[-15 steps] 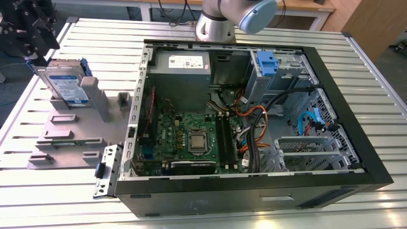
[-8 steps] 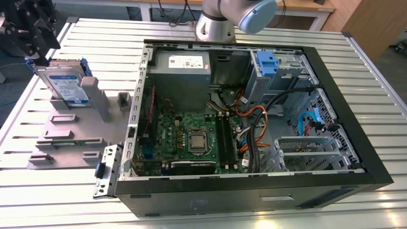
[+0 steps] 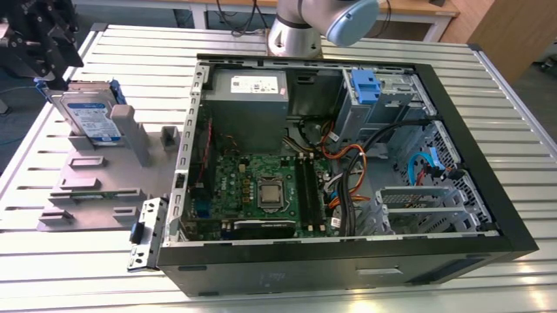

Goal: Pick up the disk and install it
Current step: 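Pick up the disk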

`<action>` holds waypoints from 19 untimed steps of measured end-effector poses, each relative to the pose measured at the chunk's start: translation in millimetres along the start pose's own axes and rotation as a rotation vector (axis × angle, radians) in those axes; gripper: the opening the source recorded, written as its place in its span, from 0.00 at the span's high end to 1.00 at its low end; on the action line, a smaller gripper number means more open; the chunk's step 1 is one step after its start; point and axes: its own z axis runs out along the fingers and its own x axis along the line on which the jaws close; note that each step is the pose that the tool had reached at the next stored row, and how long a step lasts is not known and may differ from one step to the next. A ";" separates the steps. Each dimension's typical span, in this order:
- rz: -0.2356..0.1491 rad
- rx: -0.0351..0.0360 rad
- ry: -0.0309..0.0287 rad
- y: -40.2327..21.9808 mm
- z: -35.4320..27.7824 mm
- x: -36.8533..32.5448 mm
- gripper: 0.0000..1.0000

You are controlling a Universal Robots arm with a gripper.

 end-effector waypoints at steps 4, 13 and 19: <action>0.000 0.0000 -0.0001 0.1 0.7 -0.8 0.41; 0.000 -0.0001 -0.0003 0.0 4.8 -2.9 0.41; 0.000 0.0001 -0.0004 0.0 5.9 -3.3 0.41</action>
